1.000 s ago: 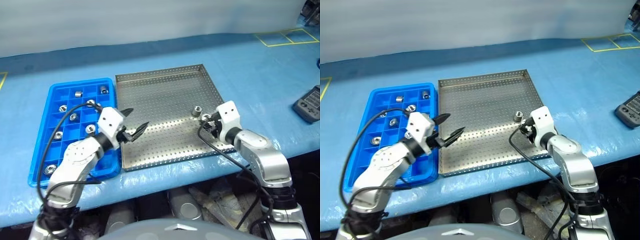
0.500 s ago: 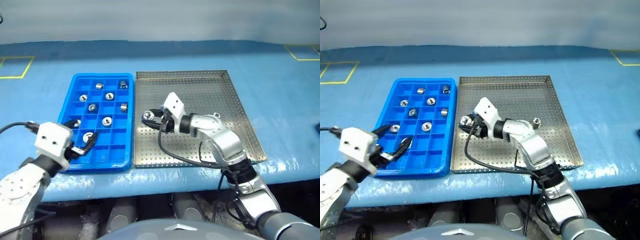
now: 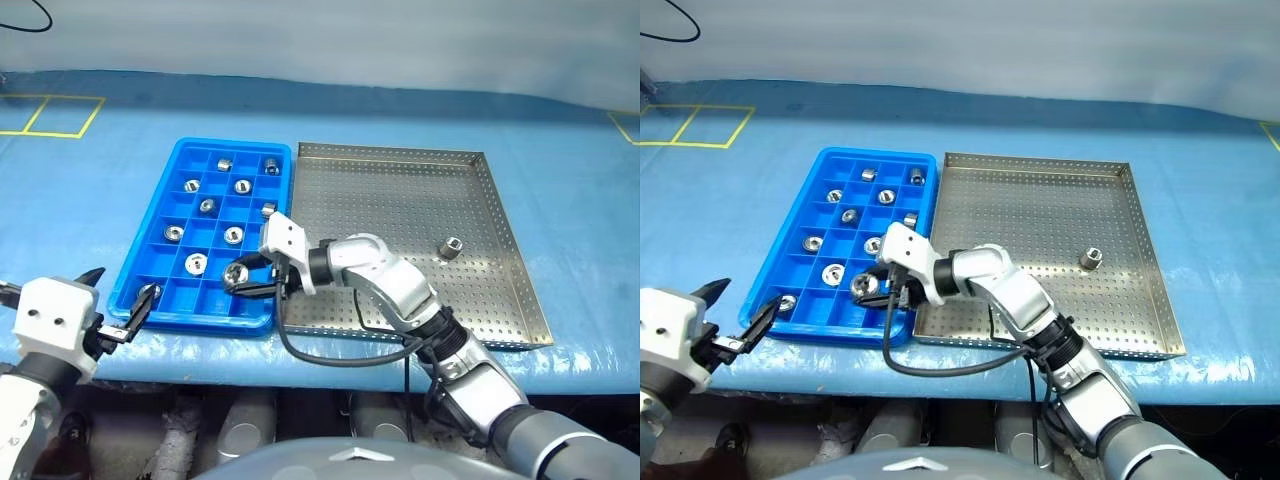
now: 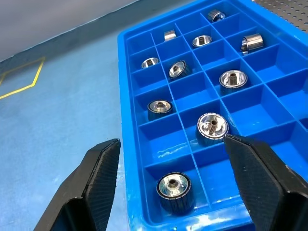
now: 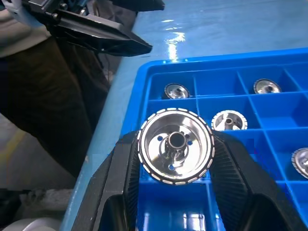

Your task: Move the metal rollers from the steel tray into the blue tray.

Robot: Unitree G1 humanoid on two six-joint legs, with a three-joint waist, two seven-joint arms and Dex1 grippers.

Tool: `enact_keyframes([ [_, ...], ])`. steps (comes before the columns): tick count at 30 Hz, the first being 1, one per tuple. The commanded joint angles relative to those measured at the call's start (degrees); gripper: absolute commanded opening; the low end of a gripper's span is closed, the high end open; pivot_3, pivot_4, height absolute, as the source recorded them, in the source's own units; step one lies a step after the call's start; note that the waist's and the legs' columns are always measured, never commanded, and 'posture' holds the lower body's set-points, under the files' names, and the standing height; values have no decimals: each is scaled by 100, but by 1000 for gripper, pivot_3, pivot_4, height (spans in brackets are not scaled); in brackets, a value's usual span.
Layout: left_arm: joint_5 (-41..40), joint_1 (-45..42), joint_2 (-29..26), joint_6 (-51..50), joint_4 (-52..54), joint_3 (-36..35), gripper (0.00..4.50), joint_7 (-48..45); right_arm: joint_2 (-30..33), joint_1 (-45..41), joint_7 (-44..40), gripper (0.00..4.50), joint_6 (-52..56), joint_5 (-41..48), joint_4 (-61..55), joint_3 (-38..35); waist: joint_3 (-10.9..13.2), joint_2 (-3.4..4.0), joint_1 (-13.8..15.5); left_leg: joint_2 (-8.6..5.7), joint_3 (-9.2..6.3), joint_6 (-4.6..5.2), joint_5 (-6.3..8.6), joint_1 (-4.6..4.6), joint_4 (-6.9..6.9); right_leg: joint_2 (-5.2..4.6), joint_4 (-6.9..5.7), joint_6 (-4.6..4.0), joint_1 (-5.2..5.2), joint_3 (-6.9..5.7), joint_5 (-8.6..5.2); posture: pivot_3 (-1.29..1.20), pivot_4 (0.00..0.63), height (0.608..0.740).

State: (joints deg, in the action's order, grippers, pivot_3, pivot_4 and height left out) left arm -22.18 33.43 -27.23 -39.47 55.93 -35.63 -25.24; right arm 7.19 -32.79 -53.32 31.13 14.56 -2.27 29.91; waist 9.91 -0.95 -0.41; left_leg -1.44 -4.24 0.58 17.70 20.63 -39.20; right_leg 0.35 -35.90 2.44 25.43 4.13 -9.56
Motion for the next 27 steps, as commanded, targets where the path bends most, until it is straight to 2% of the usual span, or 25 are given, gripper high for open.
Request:
enact_keyframes([
  [1,-58,-34,-25,75,177,110,3749,-10,-232,-96,66,1693,-138,-16,104,17,-1,-1,-6,0,-6,-3,-2,0,0,0,-2,-1,-1,-5,0,148,150,740],
  [12,-13,-214,-95,71,18,376,3749,25,-999,-266,432,1693,-418,-309,1135,16,0,2,-19,0,-25,-19,-10,0,11,3,-5,-19,0,-22,5,141,150,740],
  [22,14,-214,-67,94,28,418,3749,62,-1195,-322,369,1693,-390,-330,1302,12,1,3,-17,0,-35,-23,-11,1,14,3,-5,-31,0,-30,4,150,150,740],
  [27,37,-258,-79,90,24,475,3749,79,-1207,-257,374,3365,-580,-359,1256,-30,1,3,-17,0,-37,-24,-11,1,14,3,-5,-31,-1,-32,3,150,150,740],
])
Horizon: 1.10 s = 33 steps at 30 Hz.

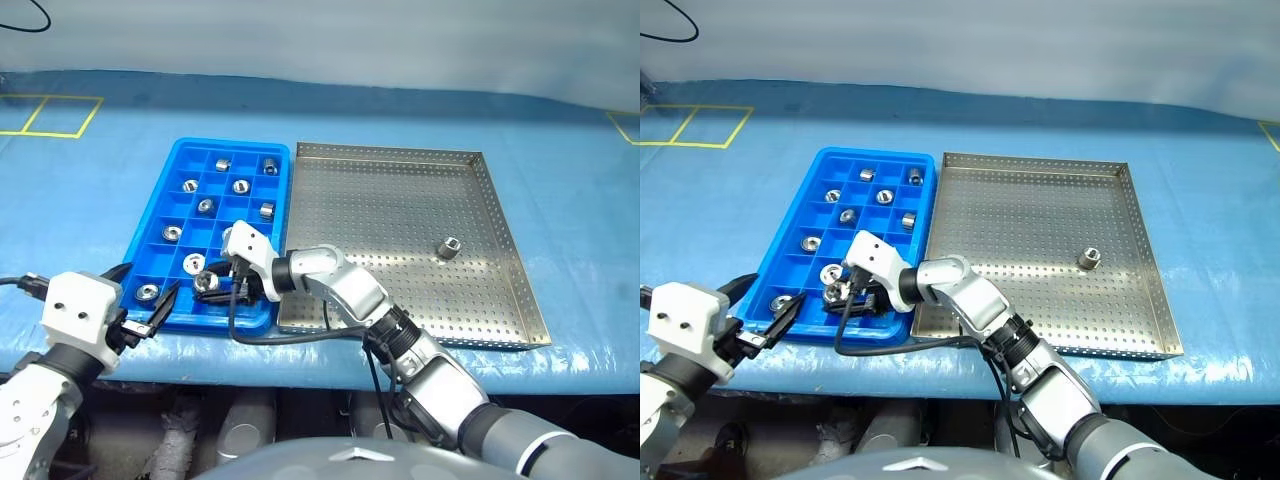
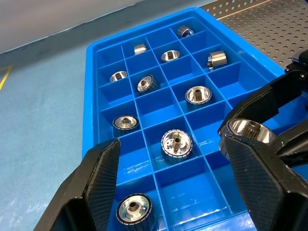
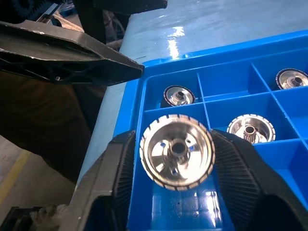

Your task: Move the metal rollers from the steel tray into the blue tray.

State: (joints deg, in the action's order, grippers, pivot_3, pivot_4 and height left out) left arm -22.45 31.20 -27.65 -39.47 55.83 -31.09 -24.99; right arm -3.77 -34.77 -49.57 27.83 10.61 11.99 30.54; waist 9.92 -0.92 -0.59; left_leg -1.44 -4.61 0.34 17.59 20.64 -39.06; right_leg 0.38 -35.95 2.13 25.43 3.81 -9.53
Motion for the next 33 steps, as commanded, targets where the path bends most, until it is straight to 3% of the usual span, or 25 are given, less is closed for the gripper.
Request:
enact_keyframes([
  [1,64,-60,-44,86,28,50,3749,55,-113,-44,5,3365,-286,59,-210,-136,0,1,-1,0,0,0,0,0,0,0,0,0,0,0,0,139,150,740],
  [10,15,-727,-118,37,-123,693,3749,102,150,-36,506,3365,-174,175,-918,-885,1,3,16,-3,-9,-4,-2,1,-1,-2,-1,14,-3,-7,-7,108,150,740],
  [18,80,-2227,155,132,-814,2332,3749,275,1574,364,1679,3365,10,-456,-1728,-1947,-5,1,-46,-9,-3,-6,-3,6,-2,-9,3,-5,-5,-5,14,0,150,740],
  [24,299,-3271,358,301,-1606,3419,3749,146,2530,1361,2389,3365,589,-789,-2189,-2792,-10,11,-169,-5,23,4,2,15,1,-8,5,-9,5,7,12,-109,150,740],
  [28,361,-3704,395,409,-2010,3867,3749,-60,2275,1711,2631,3365,855,-267,-2315,-3420,-11,13,-394,-3,39,13,7,12,-4,-4,4,-1,6,26,16,-161,150,740],
  [33,569,-3987,340,542,-2317,4323,3749,-301,2069,1703,3001,3365,799,-228,-2058,-3712,-12,14,-662,0,70,17,7,1,-10,11,0,27,0,50,15,-185,150,740],
])
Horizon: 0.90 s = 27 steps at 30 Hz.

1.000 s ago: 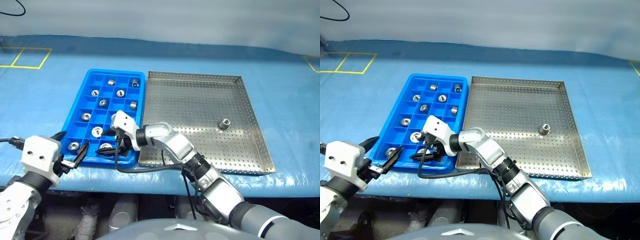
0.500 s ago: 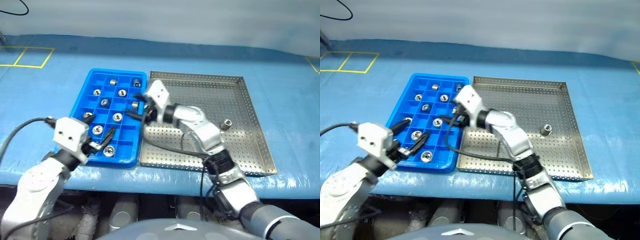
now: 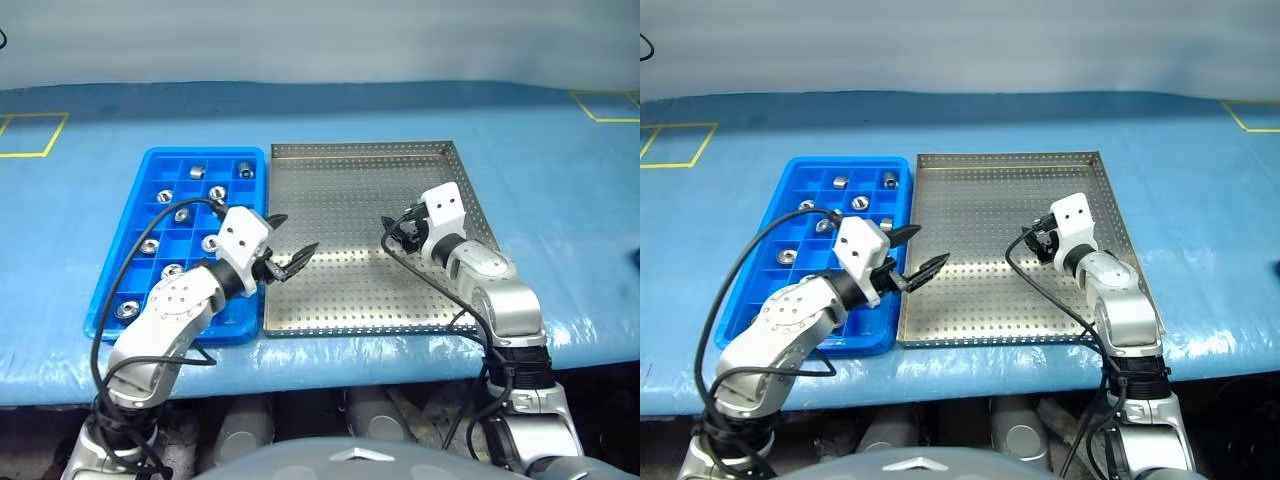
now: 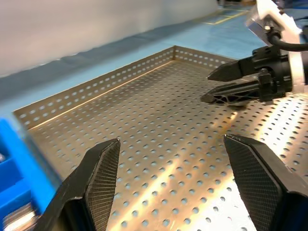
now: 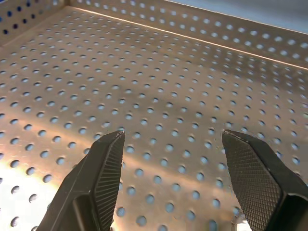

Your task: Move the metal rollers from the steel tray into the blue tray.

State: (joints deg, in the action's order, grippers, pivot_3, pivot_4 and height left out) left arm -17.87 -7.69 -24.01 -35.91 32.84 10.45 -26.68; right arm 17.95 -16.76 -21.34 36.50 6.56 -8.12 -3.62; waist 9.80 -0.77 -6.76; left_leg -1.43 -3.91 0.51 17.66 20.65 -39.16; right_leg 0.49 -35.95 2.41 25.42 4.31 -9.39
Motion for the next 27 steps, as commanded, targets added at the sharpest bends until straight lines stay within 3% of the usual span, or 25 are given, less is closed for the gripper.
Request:
enact_keyframes([
  [1,109,-104,-5,202,-40,181,3749,-131,-102,-98,245,3365,-88,155,34,-331,0,0,-82,0,3,1,0,-1,-1,1,0,16,-1,4,-6,-185,150,740],
  [22,130,279,-37,246,62,-58,3749,-60,-33,-112,645,3365,106,63,806,-347,-1,1,-93,-3,42,26,9,-8,-6,1,2,36,2,53,5,-138,150,740],
  [25,137,286,-44,249,60,-100,3749,-65,-50,-104,692,2788,221,112,826,-386,-1,1,-87,-4,42,27,10,-8,-7,0,3,36,2,55,6,-140,150,740],
  [27,142,283,-45,246,55,-121,3749,-71,-50,-91,693,2142,237,122,803,-375,-1,1,-88,-4,43,28,10,-8,-7,0,2,36,2,57,6,-141,150,740],
])
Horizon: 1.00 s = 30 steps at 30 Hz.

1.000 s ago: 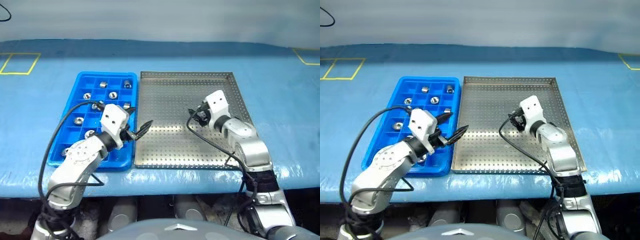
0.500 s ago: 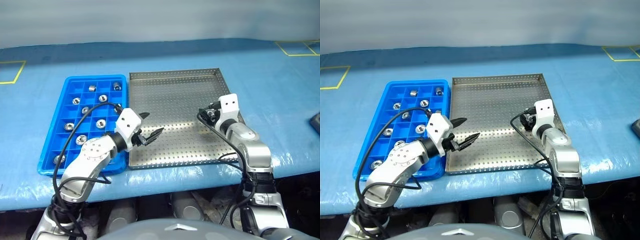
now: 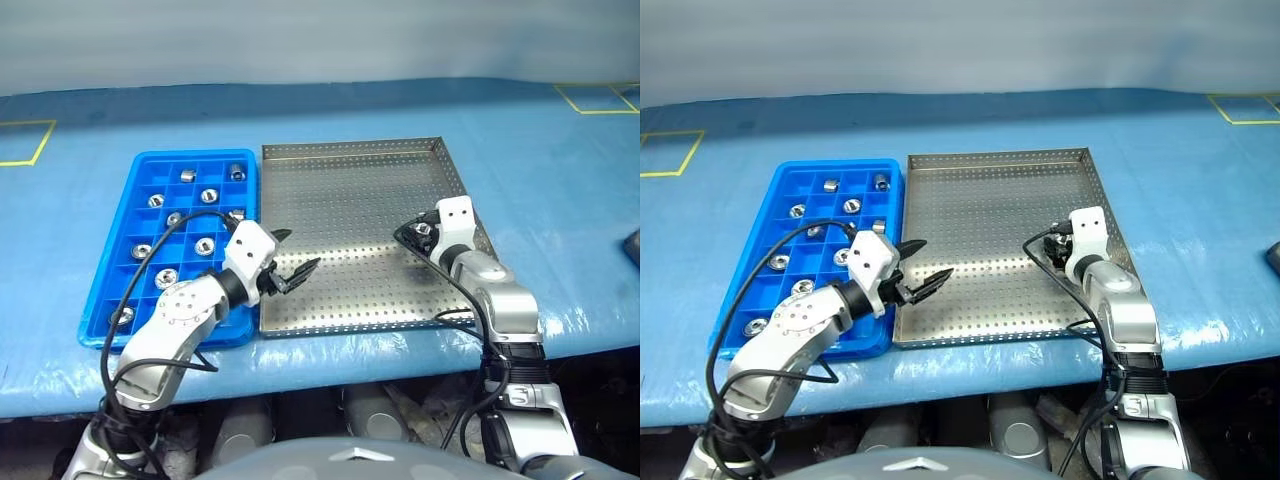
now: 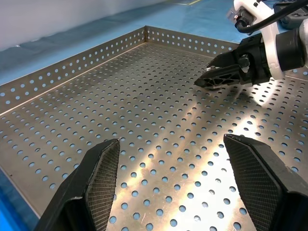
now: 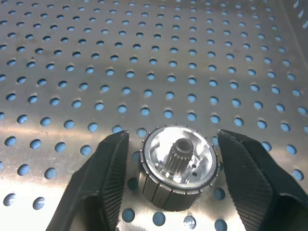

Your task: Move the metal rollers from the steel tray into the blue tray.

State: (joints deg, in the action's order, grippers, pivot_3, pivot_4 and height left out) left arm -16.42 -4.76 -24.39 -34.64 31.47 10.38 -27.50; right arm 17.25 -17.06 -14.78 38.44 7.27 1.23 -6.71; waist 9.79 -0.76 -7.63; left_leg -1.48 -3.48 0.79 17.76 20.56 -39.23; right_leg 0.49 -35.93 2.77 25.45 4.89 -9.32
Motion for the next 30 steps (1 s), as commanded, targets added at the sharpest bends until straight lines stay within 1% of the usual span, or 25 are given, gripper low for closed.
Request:
enact_keyframes([
  [1,-4,-14,-8,116,188,-125,3749,8,23,-48,18,1823,49,60,-158,-48,-1,0,-2,0,0,1,0,-1,0,1,0,0,0,2,0,-142,150,740],
  [2,-4,-15,-9,115,188,-132,3749,5,24,-39,5,1719,56,66,-178,-35,-1,-1,-1,0,0,2,1,-2,0,1,0,1,0,3,0,-143,150,740],
  [9,-68,-11,-10,91,240,-163,3749,-49,-23,-31,-63,1719,33,144,-457,-2,-1,0,-6,0,5,3,2,-2,0,2,0,3,1,9,1,-142,150,740],
  [15,-184,81,-139,104,396,-312,3749,-170,58,-194,-513,1719,-233,253,-867,317,-1,0,-7,1,9,6,3,-3,0,3,0,5,5,17,1,-122,150,740],
  [20,-325,404,-323,37,763,-861,3749,-89,57,-423,-1181,1719,-892,256,-1085,951,0,-1,-8,4,10,6,3,-4,0,5,0,7,8,21,2,-91,150,740],
  [24,-349,826,-438,-102,1213,-1285,3749,93,-77,-787,-1856,1719,-642,672,-1174,1378,0,-2,36,4,8,6,3,-5,1,3,0,6,9,19,3,-55,150,740],
  [26,-260,1072,-518,-274,1400,-1456,3749,235,-165,-966,-2120,1719,-673,754,-1169,1655,0,-2,90,3,6,7,4,-4,1,1,1,-15,8,18,16,-39,150,740],
  [30,-213,1465,-599,-473,1628,-1768,3749,411,-383,-1237,-2516,1719,-721,813,-1092,2162,1,-2,210,4,-9,6,4,-2,2,-2,3,-24,8,-1,16,6,150,740],
])
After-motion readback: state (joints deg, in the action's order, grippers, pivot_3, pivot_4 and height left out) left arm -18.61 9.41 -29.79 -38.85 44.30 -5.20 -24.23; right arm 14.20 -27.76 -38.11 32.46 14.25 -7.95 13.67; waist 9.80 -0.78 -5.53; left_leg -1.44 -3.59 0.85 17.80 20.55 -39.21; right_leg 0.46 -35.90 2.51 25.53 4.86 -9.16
